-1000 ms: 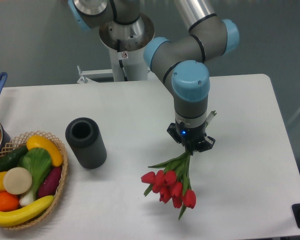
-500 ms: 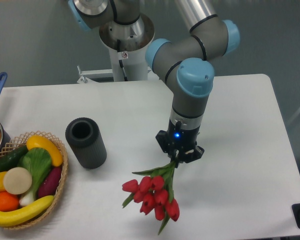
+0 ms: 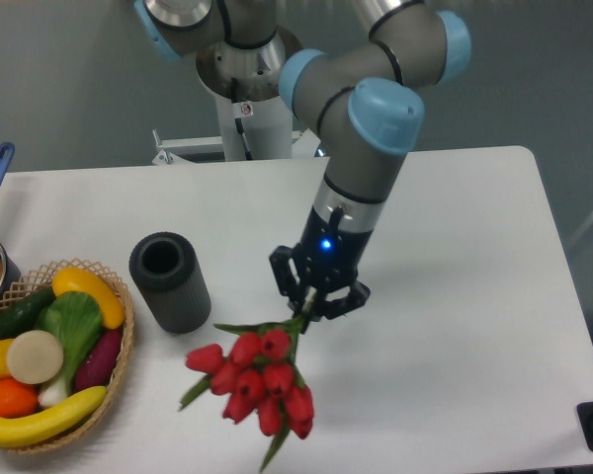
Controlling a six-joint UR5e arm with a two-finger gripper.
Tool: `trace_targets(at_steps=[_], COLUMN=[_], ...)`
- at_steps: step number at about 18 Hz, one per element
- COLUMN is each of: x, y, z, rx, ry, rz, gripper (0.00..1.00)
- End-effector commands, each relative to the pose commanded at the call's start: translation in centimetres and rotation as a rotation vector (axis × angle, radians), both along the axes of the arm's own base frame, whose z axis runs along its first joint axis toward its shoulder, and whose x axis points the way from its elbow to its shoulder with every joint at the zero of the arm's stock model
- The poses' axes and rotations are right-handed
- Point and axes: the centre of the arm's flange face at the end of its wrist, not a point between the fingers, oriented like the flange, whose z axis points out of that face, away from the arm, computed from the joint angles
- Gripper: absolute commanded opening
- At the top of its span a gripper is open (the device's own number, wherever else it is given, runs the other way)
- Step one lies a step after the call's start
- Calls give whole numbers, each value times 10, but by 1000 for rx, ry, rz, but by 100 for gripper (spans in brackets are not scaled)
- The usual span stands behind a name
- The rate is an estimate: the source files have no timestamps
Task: Insert the flowers into the vase
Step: 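Carry the tulips toward the dark grey vase, raising the stems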
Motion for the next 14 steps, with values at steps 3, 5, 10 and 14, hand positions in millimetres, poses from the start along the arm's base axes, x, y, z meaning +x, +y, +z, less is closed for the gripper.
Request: trace_targets(at_steps=[3, 5, 10, 14], x=[12, 22, 47, 71], y=[0, -4, -22, -34], z=[-5, -13, 16, 44], rx=[121, 188, 252, 360], ry=[-43, -48, -37, -79], rz=[-7, -35, -58, -115], gripper=[0, 0, 0, 0])
